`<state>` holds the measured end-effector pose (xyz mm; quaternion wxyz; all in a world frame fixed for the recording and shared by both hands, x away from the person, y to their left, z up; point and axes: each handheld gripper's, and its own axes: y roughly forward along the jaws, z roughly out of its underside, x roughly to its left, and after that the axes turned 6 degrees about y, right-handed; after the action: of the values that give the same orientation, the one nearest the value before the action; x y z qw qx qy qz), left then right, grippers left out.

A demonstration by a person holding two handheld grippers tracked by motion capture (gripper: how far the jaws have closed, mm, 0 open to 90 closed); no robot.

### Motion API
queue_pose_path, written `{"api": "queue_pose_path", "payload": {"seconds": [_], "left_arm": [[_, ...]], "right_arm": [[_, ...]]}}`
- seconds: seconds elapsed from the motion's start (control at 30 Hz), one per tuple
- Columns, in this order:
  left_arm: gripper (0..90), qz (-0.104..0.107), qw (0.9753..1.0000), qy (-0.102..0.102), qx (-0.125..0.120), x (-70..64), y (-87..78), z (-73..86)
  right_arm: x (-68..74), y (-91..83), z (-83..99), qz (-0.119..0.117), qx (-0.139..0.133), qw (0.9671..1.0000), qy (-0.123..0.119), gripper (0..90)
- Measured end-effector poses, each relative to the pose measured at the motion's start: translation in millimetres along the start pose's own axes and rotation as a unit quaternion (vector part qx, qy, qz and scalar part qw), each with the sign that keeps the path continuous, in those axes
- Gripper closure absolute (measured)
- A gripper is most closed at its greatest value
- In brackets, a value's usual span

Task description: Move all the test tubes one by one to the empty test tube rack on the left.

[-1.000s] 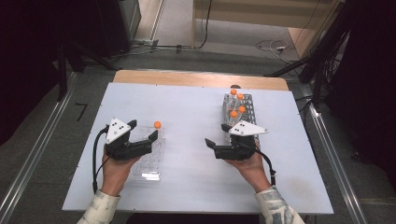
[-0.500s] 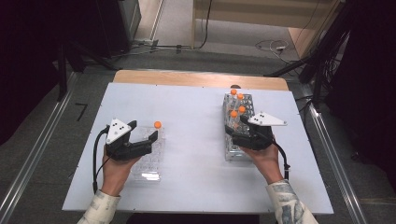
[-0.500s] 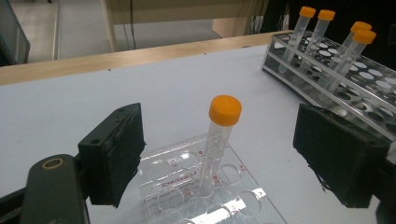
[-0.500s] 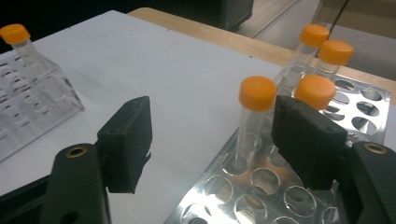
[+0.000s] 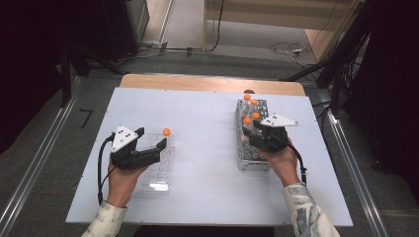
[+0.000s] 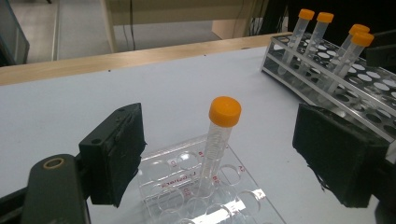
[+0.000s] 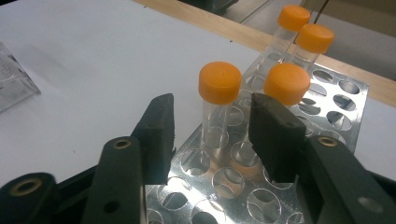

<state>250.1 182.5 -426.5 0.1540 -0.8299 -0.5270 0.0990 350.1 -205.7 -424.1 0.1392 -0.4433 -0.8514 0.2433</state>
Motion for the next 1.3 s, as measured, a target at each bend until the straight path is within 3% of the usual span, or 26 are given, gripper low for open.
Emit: {"api": "queue_pose_path", "payload": {"seconds": [0.23, 0.27, 0.93, 1.3], "left_arm": [[17.1, 0.001, 1.0000, -0.002, -0.001, 0.1, -0.1, 0.0], [17.2, 0.001, 1.0000, -0.002, -0.001, 0.4, 0.0, 0.0], [17.2, 0.005, 1.0000, -0.003, -0.001, -0.2, 0.7, -0.2], [17.2, 0.007, 1.0000, -0.002, 0.003, -0.5, 1.7, 0.2]], "right_arm": [[-8.4, 6.4, 0.5, -0.007, 0.015, 0.9998, 0.010, 57.2], [-9.6, 7.6, 0.8, -0.028, 0.016, 0.9994, 0.008, 56.7], [-13.4, 26.3, -7.4, -0.028, 0.059, 0.9978, -0.008, 69.5], [-15.7, 17.7, -13.5, -0.033, 0.039, 0.9987, -0.006, 71.8]]}}
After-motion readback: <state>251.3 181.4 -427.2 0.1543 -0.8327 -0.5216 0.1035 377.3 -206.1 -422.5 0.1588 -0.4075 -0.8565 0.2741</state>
